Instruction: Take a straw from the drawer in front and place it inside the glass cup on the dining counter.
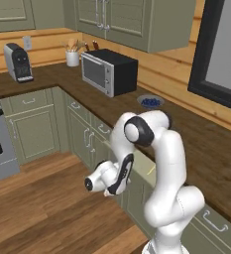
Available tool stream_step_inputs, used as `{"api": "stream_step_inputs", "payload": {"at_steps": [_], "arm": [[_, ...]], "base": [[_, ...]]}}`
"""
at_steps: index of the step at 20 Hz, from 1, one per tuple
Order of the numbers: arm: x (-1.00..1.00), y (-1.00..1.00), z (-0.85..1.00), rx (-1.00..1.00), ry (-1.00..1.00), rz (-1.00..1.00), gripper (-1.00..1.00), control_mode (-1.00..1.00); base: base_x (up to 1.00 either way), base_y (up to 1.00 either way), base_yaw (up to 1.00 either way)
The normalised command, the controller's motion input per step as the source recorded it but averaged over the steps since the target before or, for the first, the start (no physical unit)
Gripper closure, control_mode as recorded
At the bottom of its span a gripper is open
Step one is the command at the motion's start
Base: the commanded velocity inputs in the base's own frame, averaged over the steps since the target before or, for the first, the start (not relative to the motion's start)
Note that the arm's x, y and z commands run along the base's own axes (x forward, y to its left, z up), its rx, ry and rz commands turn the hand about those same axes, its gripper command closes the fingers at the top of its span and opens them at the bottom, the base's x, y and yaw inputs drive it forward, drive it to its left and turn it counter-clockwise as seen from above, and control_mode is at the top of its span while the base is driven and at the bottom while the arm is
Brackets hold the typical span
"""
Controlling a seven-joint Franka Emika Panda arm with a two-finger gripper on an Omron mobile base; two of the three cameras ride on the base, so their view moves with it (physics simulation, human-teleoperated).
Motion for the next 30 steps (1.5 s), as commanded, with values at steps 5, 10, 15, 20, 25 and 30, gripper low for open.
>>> {"api": "stream_step_inputs", "payload": {"at_steps": [5,10,15,20,25,30], "arm": [[-0.63,1.0,0.22,0.14,0.0,0.0,1.0,-1.0],[-0.56,0.99,0.28,0.18,0.05,0.0,1.0,-1.0],[-0.51,0.44,0.31,0.22,0.04,0.0,-1.0,-1.0],[-0.37,0.0,0.76,0.47,0.28,-0.04,-1.0,-1.0],[-0.11,0.0,0.65,0.61,0.49,-0.04,-1.0,-1.0],[-0.27,0.0,0.6,0.58,0.35,-0.02,-1.0,-1.0]], "base": [[0.0,0.0,0.0],[0.0,0.0,0.0],[0.0,0.0,0.0],[0.0,0.0,0.0],[0.0,0.0,0.0],[0.0,0.0,0.0]]}}
